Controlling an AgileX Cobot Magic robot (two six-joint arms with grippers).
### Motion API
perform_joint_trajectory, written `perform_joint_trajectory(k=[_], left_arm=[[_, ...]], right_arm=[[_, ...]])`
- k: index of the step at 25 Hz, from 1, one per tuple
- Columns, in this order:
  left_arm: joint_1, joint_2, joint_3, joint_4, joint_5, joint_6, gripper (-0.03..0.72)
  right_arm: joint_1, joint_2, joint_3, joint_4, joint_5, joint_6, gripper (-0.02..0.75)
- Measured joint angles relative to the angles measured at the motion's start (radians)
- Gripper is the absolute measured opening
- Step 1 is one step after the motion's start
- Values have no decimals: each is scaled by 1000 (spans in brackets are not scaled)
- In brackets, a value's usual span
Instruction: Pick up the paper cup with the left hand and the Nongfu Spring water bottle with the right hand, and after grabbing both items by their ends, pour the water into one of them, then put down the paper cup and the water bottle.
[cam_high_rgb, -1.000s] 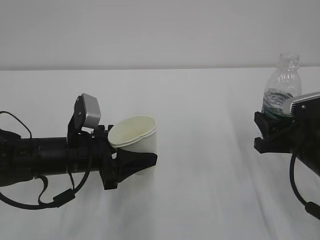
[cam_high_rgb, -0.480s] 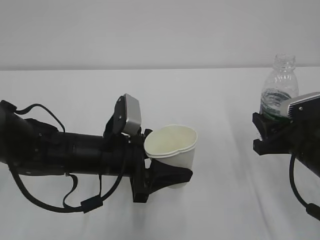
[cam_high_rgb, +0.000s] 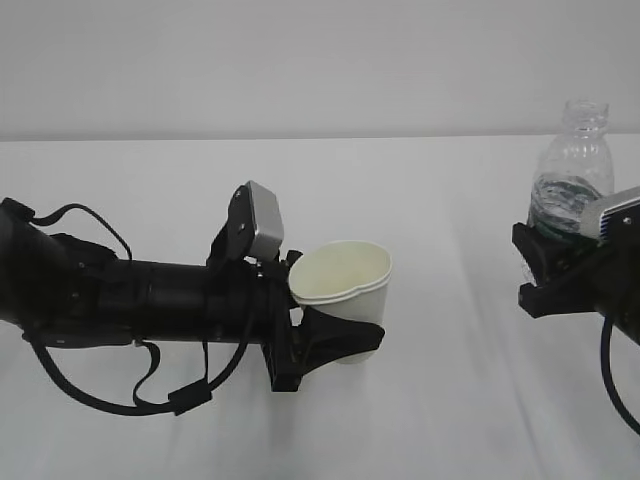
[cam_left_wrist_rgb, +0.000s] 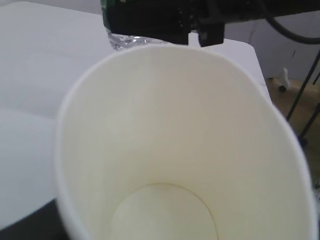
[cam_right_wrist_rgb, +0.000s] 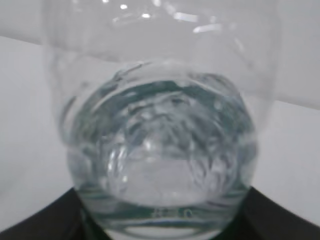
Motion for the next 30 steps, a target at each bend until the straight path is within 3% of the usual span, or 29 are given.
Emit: perform_joint_trajectory(k=[6,16,30], left_arm=[[-6,41,-32,0,-11,0,447],[-76,43,-64,6,-9,0,447],[-105,43,-71,-21,14,0,445]], right_arm=[[0,-100,55,-2,0,-2,398],[0,-136,172,2,0,-2,397],[0,-255,178,27,0,0,397]])
